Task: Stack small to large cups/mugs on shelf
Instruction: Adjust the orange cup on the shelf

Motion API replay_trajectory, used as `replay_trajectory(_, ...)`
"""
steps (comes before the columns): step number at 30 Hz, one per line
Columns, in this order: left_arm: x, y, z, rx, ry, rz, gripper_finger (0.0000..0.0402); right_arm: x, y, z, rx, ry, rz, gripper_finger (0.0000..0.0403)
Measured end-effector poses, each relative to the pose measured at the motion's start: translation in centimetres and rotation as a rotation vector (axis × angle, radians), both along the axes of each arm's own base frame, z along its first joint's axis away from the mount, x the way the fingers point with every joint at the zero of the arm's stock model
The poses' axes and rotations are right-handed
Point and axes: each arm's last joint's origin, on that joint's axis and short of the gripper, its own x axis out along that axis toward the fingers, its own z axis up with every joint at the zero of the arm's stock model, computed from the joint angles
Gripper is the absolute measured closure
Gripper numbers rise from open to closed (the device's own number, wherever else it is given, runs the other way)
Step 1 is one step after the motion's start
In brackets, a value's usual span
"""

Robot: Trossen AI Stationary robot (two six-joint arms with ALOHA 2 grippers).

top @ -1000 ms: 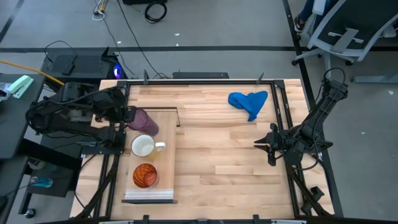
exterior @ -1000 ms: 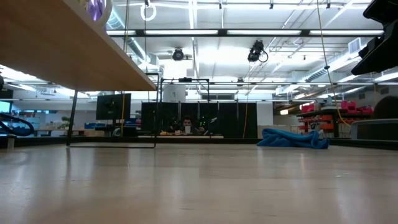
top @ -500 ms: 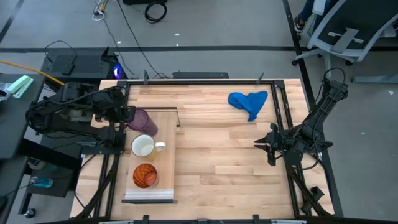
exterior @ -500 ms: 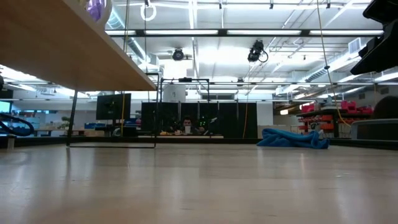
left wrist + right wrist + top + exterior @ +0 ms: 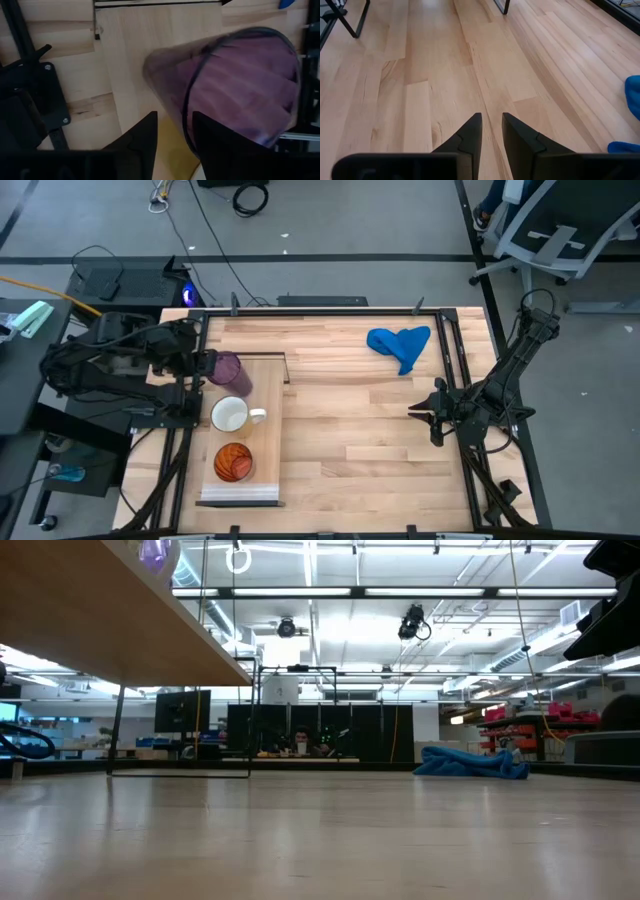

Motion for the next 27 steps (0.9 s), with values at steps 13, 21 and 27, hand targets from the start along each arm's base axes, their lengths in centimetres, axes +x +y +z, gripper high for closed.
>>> replay_trajectory(13, -0.2, 0.0, 0.4, 0.015, -0.073, 0.005, 0.0248, 0.0, 0.0, 0.0, 0.001, -0.001, 0.0, 0.032)
replay_trajectory(21, -0.1, 0.0, 1.0, 0.034, -0.157, -0.01, 0.0249, 0.0, 0.0, 0.0, 0.001, -0.001, 0.0, 0.032)
replay_trajectory(27, -1.1, 0.1, 1.6, 0.103, -0.24, 0.008, 0.0244, 0.0, 0.0, 0.0, 0.007, -0.002, -0.004, 0.032)
